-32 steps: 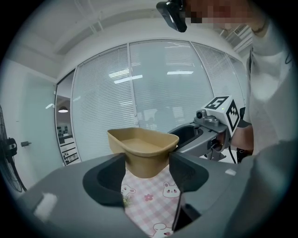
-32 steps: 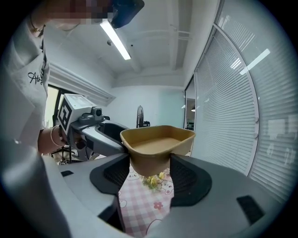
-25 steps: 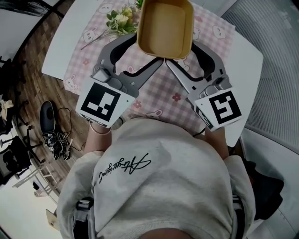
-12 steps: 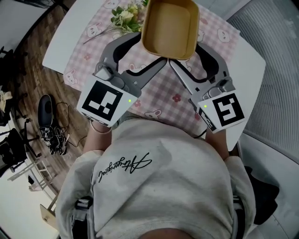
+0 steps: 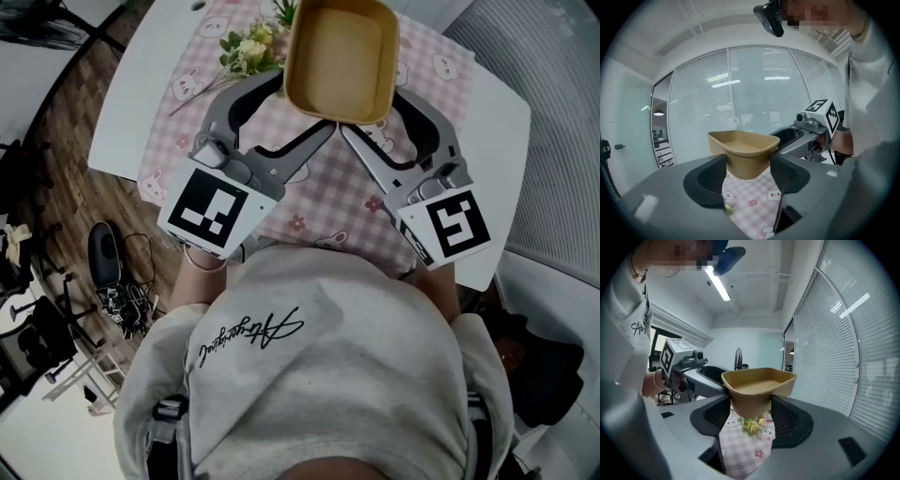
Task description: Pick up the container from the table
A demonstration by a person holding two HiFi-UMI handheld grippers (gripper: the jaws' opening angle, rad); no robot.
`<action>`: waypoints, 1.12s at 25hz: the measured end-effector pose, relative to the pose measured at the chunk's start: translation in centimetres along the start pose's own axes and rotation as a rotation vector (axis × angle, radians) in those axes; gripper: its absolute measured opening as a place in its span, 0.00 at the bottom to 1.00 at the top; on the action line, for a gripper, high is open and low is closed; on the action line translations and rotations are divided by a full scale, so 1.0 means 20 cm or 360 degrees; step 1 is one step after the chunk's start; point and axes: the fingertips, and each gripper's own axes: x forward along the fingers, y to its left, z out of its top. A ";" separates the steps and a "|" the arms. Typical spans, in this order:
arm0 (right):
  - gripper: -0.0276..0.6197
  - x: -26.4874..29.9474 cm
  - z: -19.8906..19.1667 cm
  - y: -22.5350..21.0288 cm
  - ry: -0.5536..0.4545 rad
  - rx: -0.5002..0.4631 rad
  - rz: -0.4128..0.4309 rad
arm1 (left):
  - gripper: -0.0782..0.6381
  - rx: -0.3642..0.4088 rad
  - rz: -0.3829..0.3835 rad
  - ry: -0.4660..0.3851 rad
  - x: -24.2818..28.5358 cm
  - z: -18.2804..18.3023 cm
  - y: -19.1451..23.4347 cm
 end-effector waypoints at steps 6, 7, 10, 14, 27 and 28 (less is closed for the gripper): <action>0.46 0.05 0.03 0.04 0.0004 0.0014 -0.0079 | 0.51 0.0008 -0.0070 -0.0029 -0.04 0.00 0.06; 0.46 0.06 0.03 0.04 0.0006 0.0013 -0.0086 | 0.51 0.0004 -0.0077 -0.0036 -0.05 0.00 0.07; 0.46 0.08 0.05 0.06 0.0007 0.0012 -0.0102 | 0.51 0.0004 -0.0088 -0.0049 -0.07 0.00 0.09; 0.46 0.09 0.07 0.08 0.0012 -0.0003 -0.0115 | 0.51 0.0000 -0.0098 -0.0067 -0.10 0.01 0.11; 0.46 0.10 0.08 0.11 0.0031 0.0007 -0.0141 | 0.51 -0.0007 -0.0120 -0.0078 -0.12 0.00 0.11; 0.46 0.10 0.08 0.11 0.0032 -0.0002 -0.0139 | 0.51 -0.0011 -0.0121 -0.0079 -0.12 0.00 0.11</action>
